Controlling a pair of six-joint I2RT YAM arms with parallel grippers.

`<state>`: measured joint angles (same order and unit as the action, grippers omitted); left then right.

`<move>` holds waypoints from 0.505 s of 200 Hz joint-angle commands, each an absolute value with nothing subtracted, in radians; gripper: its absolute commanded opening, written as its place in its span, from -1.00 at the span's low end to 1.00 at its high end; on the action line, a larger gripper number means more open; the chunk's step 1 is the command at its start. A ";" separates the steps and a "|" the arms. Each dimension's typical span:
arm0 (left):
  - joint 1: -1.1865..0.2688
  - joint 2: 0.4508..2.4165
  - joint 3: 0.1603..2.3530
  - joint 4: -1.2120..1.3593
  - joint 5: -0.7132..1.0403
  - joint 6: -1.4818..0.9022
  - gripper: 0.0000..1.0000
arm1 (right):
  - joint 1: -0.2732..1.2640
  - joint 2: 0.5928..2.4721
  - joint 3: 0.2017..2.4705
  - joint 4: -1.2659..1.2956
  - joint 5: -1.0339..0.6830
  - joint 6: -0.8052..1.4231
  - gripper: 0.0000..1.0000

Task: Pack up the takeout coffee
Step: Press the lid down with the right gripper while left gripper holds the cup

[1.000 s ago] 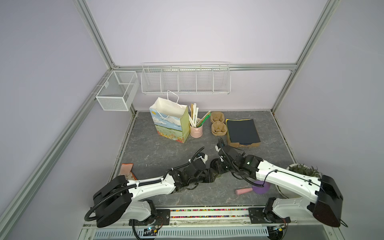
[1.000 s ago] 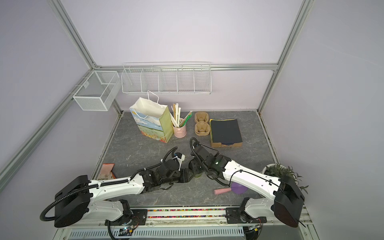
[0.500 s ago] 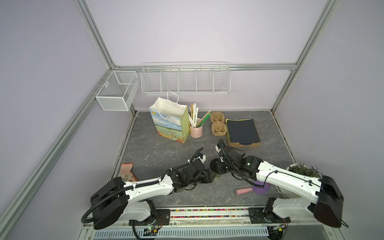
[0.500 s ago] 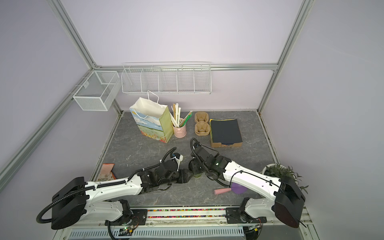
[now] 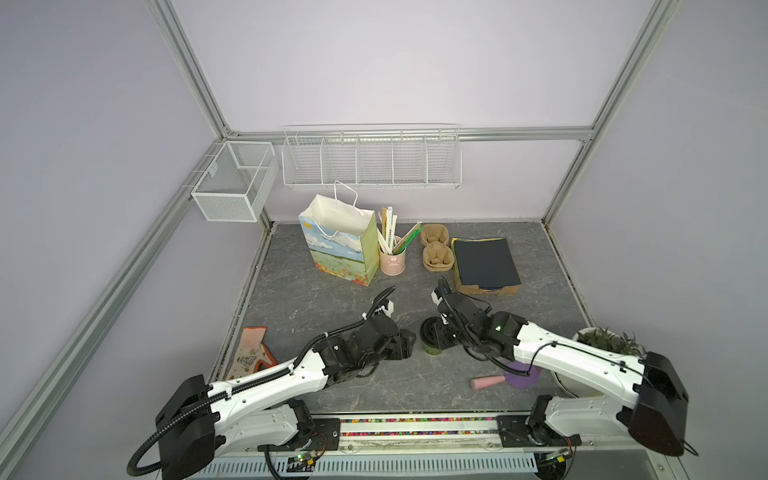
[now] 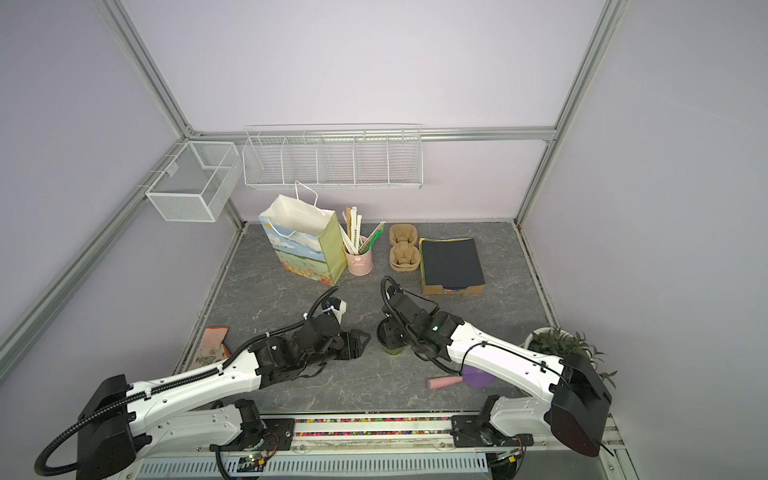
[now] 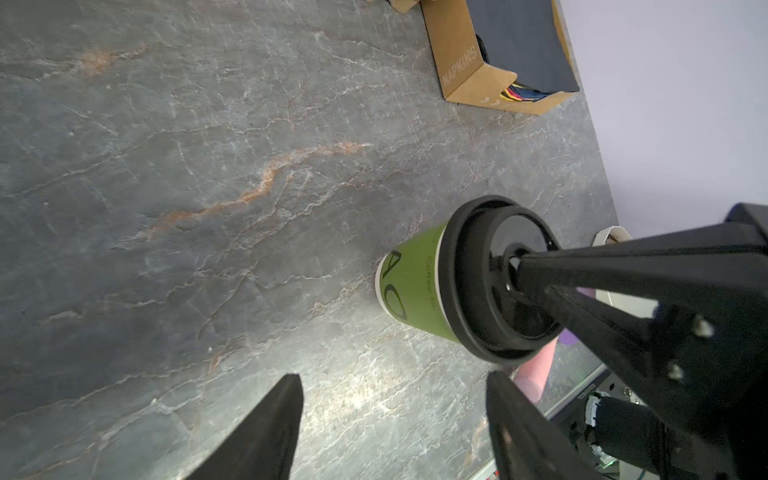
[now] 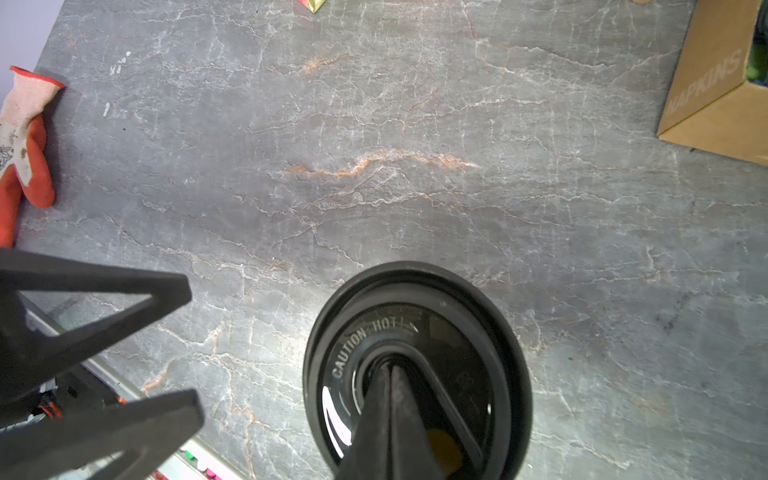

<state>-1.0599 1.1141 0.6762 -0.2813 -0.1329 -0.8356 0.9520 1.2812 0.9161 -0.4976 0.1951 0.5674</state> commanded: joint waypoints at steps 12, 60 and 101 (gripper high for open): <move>-1.056 1.139 0.743 -0.290 -0.128 -0.783 0.43 | 0.959 1.288 0.935 -0.605 0.180 0.545 -0.88; -1.057 1.163 0.773 -0.311 -0.141 -0.769 0.45 | 0.951 1.286 0.993 -0.607 0.179 0.502 -0.88; -1.057 1.199 0.796 -0.300 -0.132 -0.773 0.45 | 0.916 1.309 1.048 -0.599 0.143 0.470 -0.87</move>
<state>-1.0603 1.1790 0.7551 -0.2955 -0.1310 -0.7803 0.9375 1.2846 0.9943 -0.5800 0.1761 0.5034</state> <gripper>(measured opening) 0.723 0.066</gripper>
